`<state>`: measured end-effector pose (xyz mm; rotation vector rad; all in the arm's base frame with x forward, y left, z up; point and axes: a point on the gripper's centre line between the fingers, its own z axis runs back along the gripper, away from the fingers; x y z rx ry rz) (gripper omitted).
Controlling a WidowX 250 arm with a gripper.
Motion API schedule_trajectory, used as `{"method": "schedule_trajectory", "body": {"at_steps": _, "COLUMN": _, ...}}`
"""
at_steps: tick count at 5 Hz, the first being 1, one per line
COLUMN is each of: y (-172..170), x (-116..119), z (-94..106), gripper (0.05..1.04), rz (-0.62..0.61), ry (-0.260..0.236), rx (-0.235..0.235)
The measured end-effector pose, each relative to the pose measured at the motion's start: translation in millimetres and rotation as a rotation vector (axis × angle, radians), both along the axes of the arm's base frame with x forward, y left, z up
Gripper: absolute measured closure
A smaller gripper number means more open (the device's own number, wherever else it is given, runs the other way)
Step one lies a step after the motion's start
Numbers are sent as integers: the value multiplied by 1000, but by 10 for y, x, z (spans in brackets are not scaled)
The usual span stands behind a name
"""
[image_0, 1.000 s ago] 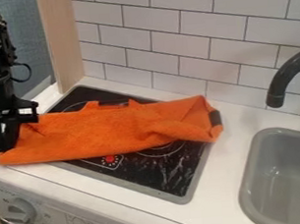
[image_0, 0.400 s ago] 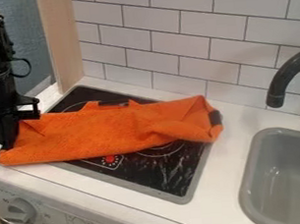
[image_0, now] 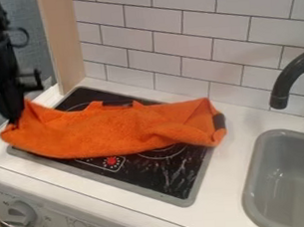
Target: Fold the cloth from left to right
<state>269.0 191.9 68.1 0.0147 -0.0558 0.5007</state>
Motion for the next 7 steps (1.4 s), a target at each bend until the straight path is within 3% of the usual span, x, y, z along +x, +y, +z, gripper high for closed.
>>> {"method": "schedule_trajectory", "body": {"at_steps": 2, "y": -208, "x": 162, "z": 270, "gripper": 1034, "rz": -21, "ry": -73, "rx": -98}}
{"method": "schedule_trajectory", "body": {"at_steps": 4, "y": -876, "x": 613, "z": 468, "gripper": 1034, "rz": -193, "ry": -109, "rx": -113}}
{"method": "schedule_trajectory", "body": {"at_steps": 5, "y": -1047, "x": 674, "z": 406, "gripper": 1034, "rz": -203, "ry": -91, "rx": -131}}
{"method": "schedule_trajectory", "body": {"at_steps": 6, "y": -1335, "x": 790, "z": 206, "gripper": 1034, "rz": -275, "ry": -47, "rx": -114}}
{"method": "schedule_trajectory", "body": {"at_steps": 7, "y": -1388, "x": 828, "z": 46, "gripper": 1034, "rz": -296, "ry": -20, "rx": -94}}
